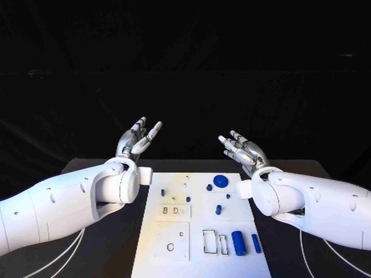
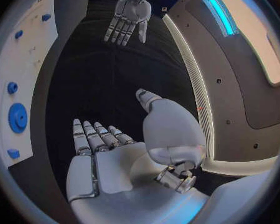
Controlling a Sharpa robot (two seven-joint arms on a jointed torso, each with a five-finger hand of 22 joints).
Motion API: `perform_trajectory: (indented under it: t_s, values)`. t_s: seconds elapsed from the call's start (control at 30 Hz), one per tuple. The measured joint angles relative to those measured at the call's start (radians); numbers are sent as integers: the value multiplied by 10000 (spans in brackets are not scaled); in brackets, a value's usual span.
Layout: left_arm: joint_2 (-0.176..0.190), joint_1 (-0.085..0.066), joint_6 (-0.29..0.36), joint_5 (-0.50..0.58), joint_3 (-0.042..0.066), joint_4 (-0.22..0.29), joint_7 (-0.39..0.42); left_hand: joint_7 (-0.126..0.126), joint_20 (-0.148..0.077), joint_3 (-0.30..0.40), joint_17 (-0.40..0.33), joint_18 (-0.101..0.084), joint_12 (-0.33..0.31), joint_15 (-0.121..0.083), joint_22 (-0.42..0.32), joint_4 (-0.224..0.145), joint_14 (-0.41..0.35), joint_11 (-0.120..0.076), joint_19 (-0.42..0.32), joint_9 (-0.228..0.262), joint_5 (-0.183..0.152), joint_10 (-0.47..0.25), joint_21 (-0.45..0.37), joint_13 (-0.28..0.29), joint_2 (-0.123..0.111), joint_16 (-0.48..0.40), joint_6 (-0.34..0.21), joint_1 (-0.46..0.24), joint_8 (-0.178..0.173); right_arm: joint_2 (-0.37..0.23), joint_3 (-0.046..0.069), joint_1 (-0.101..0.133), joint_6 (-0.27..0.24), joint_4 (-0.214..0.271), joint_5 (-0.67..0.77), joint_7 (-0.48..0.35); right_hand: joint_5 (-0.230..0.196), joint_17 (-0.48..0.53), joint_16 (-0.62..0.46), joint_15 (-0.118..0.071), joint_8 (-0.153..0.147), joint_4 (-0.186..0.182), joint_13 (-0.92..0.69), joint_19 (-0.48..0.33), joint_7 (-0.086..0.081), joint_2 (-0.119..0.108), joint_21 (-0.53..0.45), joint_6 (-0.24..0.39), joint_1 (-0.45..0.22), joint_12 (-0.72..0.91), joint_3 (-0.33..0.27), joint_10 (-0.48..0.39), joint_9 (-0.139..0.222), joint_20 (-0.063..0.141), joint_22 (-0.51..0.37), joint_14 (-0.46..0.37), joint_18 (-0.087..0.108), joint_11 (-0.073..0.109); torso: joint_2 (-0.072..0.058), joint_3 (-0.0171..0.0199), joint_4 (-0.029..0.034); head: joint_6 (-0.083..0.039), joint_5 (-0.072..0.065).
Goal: Assemble the parts on the task board
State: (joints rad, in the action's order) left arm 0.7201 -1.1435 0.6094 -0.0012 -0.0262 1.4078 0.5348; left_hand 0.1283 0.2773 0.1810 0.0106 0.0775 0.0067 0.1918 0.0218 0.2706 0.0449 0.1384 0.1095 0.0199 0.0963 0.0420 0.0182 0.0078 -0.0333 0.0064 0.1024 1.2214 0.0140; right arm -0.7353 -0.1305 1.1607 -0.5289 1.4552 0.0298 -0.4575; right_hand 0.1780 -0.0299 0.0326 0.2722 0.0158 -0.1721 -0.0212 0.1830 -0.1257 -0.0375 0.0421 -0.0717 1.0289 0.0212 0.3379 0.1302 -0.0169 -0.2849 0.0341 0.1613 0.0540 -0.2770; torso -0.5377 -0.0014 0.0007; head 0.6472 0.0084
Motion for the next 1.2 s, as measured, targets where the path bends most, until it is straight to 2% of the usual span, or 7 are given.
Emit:
perform_trajectory:
  t_s: [0.2,0.33,0.47,0.63,0.83,1.0,1.2]
  values:
    - [-5,-2,-298,-18,-6,-17,90,33,125,0,147,151,98,287,93,0,554,394,323,101,46,396,181,80,23,230,518,619,175,114,-291,265,1279,-287,276,251,-125,-311,527,-96,465,707,-188,793,-83,-125,301,-1293,1269,401,265,1860,-304,-46,134,1732,249,33,1,0,-1,1,1]
    - [57,-5,-441,-28,-7,9,112,92,136,144,425,172,375,396,317,-58,1860,727,1570,299,46,1565,672,213,-21,706,1482,1053,497,108,-363,358,1671,-368,560,340,-159,-516,909,-234,814,1161,-278,1497,-164,-219,551,-2344,1841,652,458,3365,-533,-55,231,3071,393,113,-5,0,-3,1,1]
    - [583,-63,-981,-63,-5,-67,79,212,131,483,874,490,865,294,600,-218,4243,906,3667,642,46,3898,1454,382,-163,1525,3098,1469,1052,-307,-299,775,1557,-788,2204,300,-200,-734,1319,-445,1261,1647,-358,2755,-273,-358,963,-3777,2296,862,728,5198,-818,-52,363,4703,617,241,-157,5,1,102,-30]
    - [558,-149,-1476,-245,-11,33,-28,403,68,950,1241,778,1282,36,750,-423,6361,832,5469,1040,46,6319,2067,503,-381,2192,5033,1821,1734,-371,-336,936,1377,-803,4025,308,-143,-893,1666,-747,1759,2102,-394,4293,-462,-581,1427,-5590,2537,911,1182,6908,-1123,-24,469,6255,913,477,-328,12,31,149,-88]
    - [756,-262,-1968,-618,-6,262,-178,651,-95,1612,1473,931,1325,-255,749,-695,7905,627,6820,1299,46,8126,2425,536,-634,2490,6530,2153,2236,-490,-313,1170,1393,-898,5923,446,-14,-1093,2072,-1229,2204,2419,-406,5881,-740,-764,1954,-7303,2656,911,1980,8688,-1360,251,565,8008,1108,884,-498,1,90,186,-211]
    - [1120,-330,-2309,-906,-6,732,-347,796,-266,2160,1615,932,1280,-457,699,-832,8754,469,7564,1410,45,9102,2559,551,-793,2636,7252,2241,2439,-535,-303,1318,1573,-929,7753,1001,24,-1345,2401,-1586,2356,2548,-436,6875,-914,-1044,2392,-8057,2603,803,2212,9688,-1474,559,700,9169,1162,1158,-694,-16,128,190,-281]
    - [1632,-407,-2615,-1147,1,1490,-540,931,-426,2528,1770,932,1172,-629,680,-924,9420,333,8089,1480,45,9813,2714,563,-1028,2712,7684,2111,2519,-634,-292,1502,2049,-688,10277,2365,161,-1993,3138,-2061,2432,2573,-499,8120,-703,-1410,3207,-8668,2435,662,1953,10531,-1589,1054,1058,10629,1161,1499,-988,-44,211,174,-367]
